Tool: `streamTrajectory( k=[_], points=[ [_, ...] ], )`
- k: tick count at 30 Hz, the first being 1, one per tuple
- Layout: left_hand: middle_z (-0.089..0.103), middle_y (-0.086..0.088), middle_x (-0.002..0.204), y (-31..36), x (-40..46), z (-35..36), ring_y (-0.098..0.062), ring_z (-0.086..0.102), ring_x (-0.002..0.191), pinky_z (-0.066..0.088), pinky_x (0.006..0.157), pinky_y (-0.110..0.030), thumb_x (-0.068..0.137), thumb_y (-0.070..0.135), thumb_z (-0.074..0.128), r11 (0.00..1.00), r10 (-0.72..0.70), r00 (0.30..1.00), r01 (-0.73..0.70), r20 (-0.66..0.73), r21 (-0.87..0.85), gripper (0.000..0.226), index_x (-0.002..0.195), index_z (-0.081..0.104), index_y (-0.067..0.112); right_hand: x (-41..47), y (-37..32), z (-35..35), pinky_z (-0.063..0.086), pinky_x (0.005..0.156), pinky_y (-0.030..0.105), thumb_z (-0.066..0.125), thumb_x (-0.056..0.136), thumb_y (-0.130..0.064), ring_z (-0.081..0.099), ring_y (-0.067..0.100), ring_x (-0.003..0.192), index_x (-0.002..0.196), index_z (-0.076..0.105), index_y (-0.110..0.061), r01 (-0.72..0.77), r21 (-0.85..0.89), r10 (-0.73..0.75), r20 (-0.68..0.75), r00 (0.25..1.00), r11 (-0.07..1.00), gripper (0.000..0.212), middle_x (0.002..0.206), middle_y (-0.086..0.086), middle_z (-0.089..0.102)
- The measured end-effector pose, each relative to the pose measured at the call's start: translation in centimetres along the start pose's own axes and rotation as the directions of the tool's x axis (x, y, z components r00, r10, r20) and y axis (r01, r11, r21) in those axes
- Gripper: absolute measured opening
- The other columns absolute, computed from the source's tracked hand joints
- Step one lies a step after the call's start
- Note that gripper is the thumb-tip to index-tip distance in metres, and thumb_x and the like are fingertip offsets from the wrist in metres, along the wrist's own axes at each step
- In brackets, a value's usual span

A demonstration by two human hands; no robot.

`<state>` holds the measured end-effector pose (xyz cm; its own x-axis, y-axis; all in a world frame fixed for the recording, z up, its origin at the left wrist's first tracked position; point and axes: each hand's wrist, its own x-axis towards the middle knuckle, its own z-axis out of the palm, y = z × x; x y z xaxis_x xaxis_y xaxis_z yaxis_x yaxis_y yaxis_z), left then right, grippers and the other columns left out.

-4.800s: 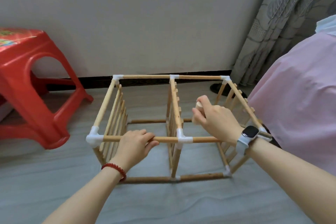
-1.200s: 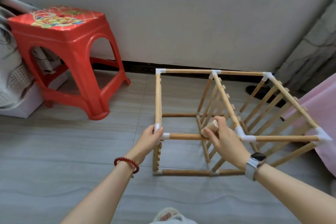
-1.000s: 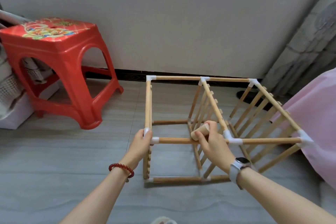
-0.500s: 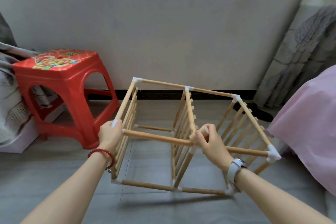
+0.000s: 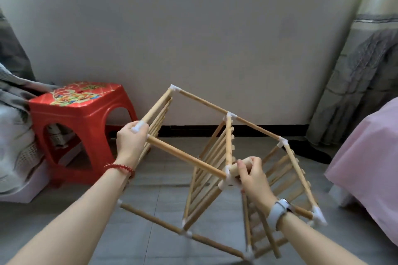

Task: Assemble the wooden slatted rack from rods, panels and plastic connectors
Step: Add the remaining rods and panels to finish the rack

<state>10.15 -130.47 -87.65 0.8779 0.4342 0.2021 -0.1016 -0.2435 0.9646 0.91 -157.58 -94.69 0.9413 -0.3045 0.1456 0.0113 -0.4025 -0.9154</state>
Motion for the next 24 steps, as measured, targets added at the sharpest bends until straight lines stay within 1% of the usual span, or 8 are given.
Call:
streamTrajectory(
  k=[2, 6, 10, 14, 17, 19, 20, 24],
  points=[
    [0.062, 0.003, 0.083, 3.2, 0.4, 0.5, -0.004, 0.059, 0.069, 0.043, 0.054, -0.007, 0.085, 0.025, 0.064, 0.995, 0.105, 0.994, -0.104, 0.043, -0.007, 0.025, 0.107, 0.063, 0.015, 0.5, -0.7, -0.2, 0.047, 0.051, 0.028, 0.045, 0.096, -0.034, 0.058, 0.016, 0.062, 0.088, 0.036, -0.029, -0.008, 0.063, 0.010, -0.031, 0.999, 0.998, 0.013, 0.087, 0.005, 0.058],
    [0.057, -0.001, 0.112, 8.6, -0.2, 1.7, -0.016, 0.057, 0.103, 0.045, 0.092, -0.030, 0.086, 0.030, 0.066, 0.939, 0.274, 0.896, -0.327, 0.349, 0.103, 0.052, 0.133, 0.048, 0.018, 1.1, -1.6, -1.4, 0.045, 0.040, 0.021, 0.042, 0.098, -0.031, 0.057, 0.015, 0.048, 0.100, 0.036, -0.019, -0.090, 0.227, 0.120, -0.122, 0.985, 0.970, 0.014, 0.085, 0.012, 0.060],
    [0.054, -0.004, 0.130, 11.4, -3.5, 4.5, -0.017, 0.049, 0.122, 0.031, 0.097, -0.017, 0.090, 0.027, 0.061, 0.850, 0.383, 0.771, -0.509, 0.508, 0.133, 0.058, 0.142, 0.038, 0.018, 0.8, -2.4, -3.1, 0.048, 0.051, 0.028, 0.043, 0.098, -0.028, 0.061, 0.018, 0.062, 0.102, 0.035, -0.017, -0.020, 0.227, 0.090, -0.302, 0.949, 0.974, 0.014, 0.081, 0.003, 0.059],
    [0.062, -0.015, 0.120, 14.2, -8.0, 8.7, -0.024, 0.057, 0.109, 0.034, 0.082, -0.013, 0.095, 0.018, 0.052, 0.721, 0.516, 0.606, -0.689, 0.605, 0.075, 0.047, 0.141, 0.040, 0.016, 0.5, -3.6, -5.8, 0.035, 0.055, 0.009, 0.044, 0.097, -0.026, 0.051, 0.000, 0.067, 0.099, 0.033, -0.017, 0.137, 0.060, -0.094, -0.461, 0.883, 0.989, 0.014, 0.080, -0.008, 0.055],
    [0.063, -0.009, 0.114, 14.4, -10.8, 11.5, -0.020, 0.057, 0.100, 0.042, 0.089, -0.031, 0.095, 0.021, 0.051, 0.577, 0.605, 0.470, -0.815, 0.642, 0.054, 0.035, 0.129, 0.053, 0.015, 0.6, -3.7, -8.8, 0.039, 0.065, 0.024, 0.043, 0.098, -0.024, 0.053, 0.015, 0.075, 0.103, 0.033, -0.011, 0.107, 0.074, -0.047, -0.567, 0.823, 0.991, 0.017, 0.083, -0.005, 0.053],
    [0.057, -0.001, 0.122, 12.6, -11.3, 12.4, -0.018, 0.049, 0.115, 0.035, 0.096, -0.032, 0.094, 0.031, 0.049, 0.415, 0.665, 0.474, -0.877, 0.577, 0.242, 0.028, 0.116, 0.059, 0.017, 0.9, -2.9, -10.8, 0.041, 0.076, 0.036, 0.041, 0.099, -0.025, 0.053, 0.022, 0.086, 0.111, 0.036, -0.003, 0.035, 0.107, 0.037, -0.605, 0.796, 0.994, 0.025, 0.081, -0.007, 0.051],
    [0.054, 0.001, 0.125, 11.7, -11.4, 12.6, -0.017, 0.044, 0.120, 0.032, 0.100, -0.035, 0.093, 0.037, 0.048, 0.395, 0.652, 0.504, -0.864, 0.567, 0.313, 0.029, 0.111, 0.060, 0.018, 1.0, -2.3, -11.8, 0.040, 0.078, 0.038, 0.040, 0.099, -0.025, 0.052, 0.025, 0.088, 0.115, 0.035, -0.001, 0.002, 0.112, 0.067, -0.612, 0.788, 0.994, 0.029, 0.084, -0.004, 0.052],
    [0.051, 0.009, 0.129, 8.1, -10.3, 11.6, -0.015, 0.030, 0.134, 0.001, 0.110, -0.057, 0.094, 0.053, 0.033, 0.552, 0.528, 0.668, -0.739, 0.524, 0.385, 0.039, 0.114, 0.056, 0.028, 1.1, 0.2, -13.5, 0.039, 0.076, 0.038, 0.039, 0.099, -0.029, 0.053, 0.028, 0.085, 0.112, 0.034, -0.008, -0.081, 0.137, 0.152, -0.654, 0.741, 0.987, 0.026, 0.094, 0.008, 0.054]
  ],
)
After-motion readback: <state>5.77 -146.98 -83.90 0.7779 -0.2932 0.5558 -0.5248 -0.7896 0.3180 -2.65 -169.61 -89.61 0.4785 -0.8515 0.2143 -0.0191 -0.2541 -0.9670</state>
